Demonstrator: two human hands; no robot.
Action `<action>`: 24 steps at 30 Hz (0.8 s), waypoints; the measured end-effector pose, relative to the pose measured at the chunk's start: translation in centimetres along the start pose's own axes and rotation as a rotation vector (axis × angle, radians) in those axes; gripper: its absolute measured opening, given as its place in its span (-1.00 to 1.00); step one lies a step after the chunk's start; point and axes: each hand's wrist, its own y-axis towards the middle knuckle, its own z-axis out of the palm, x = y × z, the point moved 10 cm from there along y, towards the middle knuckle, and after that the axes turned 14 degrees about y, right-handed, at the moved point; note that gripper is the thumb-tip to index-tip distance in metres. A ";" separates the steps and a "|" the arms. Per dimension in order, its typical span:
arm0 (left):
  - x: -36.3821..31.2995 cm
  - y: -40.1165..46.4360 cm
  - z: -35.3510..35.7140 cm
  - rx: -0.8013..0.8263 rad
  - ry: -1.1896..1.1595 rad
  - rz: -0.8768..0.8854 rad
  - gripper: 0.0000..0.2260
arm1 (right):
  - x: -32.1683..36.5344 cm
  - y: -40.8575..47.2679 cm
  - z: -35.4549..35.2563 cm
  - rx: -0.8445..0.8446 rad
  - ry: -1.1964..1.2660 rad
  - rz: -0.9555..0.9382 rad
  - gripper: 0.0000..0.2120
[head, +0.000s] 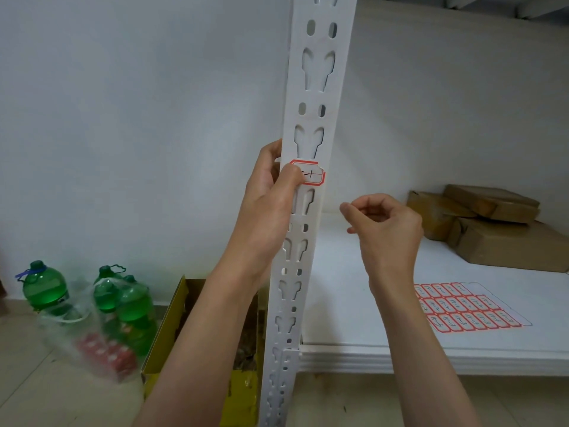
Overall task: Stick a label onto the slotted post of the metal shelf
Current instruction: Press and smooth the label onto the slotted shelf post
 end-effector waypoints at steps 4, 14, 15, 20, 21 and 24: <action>0.0 0.0 -0.1 -0.012 0.015 -0.001 -0.78 | -0.8 0.1 -0.2 0.062 -0.036 0.027 -0.86; 0.1 -0.1 -0.3 -0.045 -0.017 0.000 -0.73 | -5.9 0.7 -1.9 0.169 -0.332 0.184 -0.87; 0.1 -0.1 -0.3 -0.049 -0.023 0.000 -0.73 | -6.3 0.6 -2.1 0.165 -0.354 0.204 -0.89; 0.3 -0.2 -0.4 -0.060 -0.075 -0.011 -0.76 | -6.9 0.3 -3.0 0.126 -0.471 0.203 -0.81; 0.2 -0.2 -0.4 -0.062 -0.075 -0.012 -0.76 | -6.9 0.4 -3.0 0.146 -0.511 0.192 -0.88; 0.1 -0.1 -0.5 -0.083 -0.047 -0.013 -0.77 | -6.9 0.1 -2.3 0.220 -0.566 0.172 -0.67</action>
